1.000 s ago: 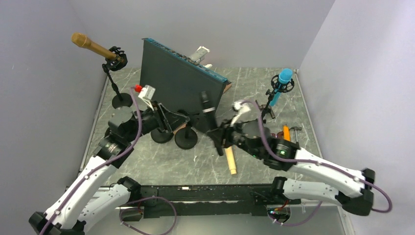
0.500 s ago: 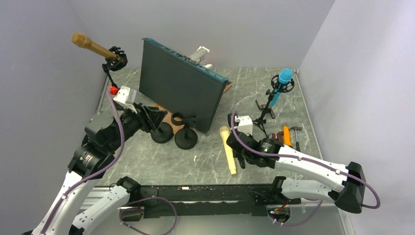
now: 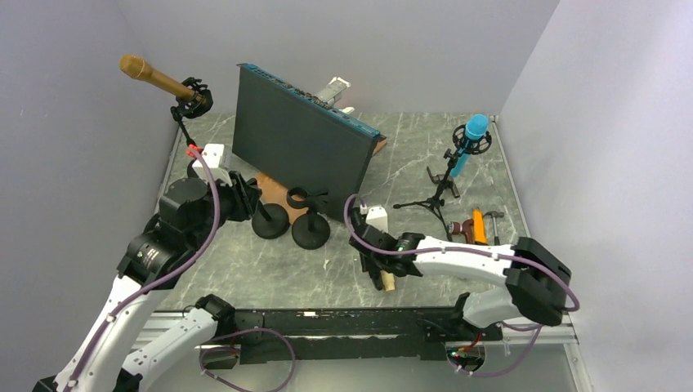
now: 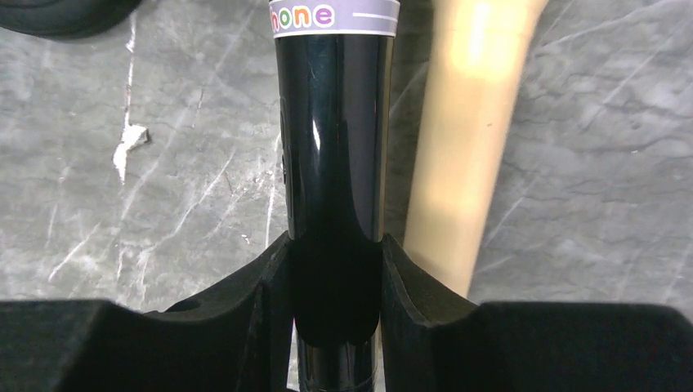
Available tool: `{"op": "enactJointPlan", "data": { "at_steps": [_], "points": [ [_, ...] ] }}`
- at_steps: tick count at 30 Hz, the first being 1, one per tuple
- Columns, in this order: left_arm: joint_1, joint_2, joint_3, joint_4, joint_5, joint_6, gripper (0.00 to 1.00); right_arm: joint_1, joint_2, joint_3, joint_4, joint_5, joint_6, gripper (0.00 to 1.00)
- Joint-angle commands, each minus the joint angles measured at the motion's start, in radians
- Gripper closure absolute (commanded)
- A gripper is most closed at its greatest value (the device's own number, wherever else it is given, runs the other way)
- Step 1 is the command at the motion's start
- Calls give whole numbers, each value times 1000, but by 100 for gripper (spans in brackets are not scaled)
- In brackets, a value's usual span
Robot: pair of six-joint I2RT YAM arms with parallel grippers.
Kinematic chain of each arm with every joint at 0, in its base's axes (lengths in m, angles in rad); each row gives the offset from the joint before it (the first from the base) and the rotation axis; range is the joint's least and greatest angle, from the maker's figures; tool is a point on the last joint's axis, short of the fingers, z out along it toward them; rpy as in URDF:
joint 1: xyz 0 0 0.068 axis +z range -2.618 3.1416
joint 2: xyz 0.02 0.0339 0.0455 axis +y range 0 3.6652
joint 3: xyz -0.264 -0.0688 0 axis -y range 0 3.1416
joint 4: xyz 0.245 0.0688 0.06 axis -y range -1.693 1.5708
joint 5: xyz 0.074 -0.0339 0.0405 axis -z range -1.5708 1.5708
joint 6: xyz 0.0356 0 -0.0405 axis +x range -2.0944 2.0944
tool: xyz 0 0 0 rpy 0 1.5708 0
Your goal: Remove the microphone from the stand
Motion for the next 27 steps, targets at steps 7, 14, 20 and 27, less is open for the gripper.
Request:
{"op": "enactJointPlan", "data": {
  "at_steps": [7, 14, 20, 27],
  "points": [
    [4, 13, -30, -83, -207, -202, 58, 51, 93, -2, 95, 126, 162, 81],
    [24, 99, 6, -189, -234, -446, 51, 54, 110, -37, 142, 112, 139, 59],
    [128, 136, -11, -119, -63, -484, 37, 81, 136, -24, 153, 93, 122, 35],
    [245, 155, 0, -102, 34, -472, 36, 126, 58, 20, 156, 111, 28, 13]
  ]
}}
